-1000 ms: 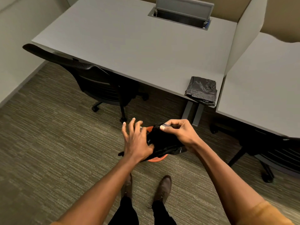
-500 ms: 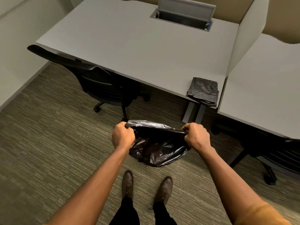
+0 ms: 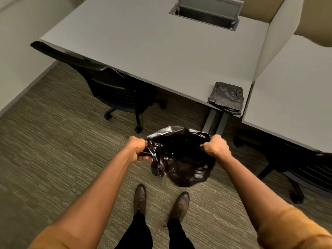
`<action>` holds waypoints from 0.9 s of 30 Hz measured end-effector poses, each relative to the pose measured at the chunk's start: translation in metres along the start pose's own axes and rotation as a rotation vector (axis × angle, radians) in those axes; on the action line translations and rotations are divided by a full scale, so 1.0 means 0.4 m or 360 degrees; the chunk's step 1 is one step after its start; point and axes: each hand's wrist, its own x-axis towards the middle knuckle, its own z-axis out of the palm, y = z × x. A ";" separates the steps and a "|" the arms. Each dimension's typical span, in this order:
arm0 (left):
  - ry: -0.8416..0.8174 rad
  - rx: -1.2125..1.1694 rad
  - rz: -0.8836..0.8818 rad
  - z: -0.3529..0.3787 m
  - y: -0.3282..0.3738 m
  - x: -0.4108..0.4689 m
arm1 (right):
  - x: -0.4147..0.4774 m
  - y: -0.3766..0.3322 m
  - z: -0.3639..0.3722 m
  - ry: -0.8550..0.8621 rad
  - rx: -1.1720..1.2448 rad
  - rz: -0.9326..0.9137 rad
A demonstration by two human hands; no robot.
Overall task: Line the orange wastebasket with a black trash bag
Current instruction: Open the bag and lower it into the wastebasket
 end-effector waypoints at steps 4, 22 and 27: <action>0.0319 -0.0216 0.0300 -0.016 0.068 0.022 | -0.020 -0.078 -0.092 0.0461 0.0126 -0.0444; 0.0140 -0.0586 0.0097 0.056 -0.180 0.171 | 0.076 0.082 0.080 0.0273 0.0480 0.0286; 0.0091 -0.0694 0.0004 0.088 -0.206 0.237 | 0.141 0.095 0.173 0.0225 0.1240 0.0763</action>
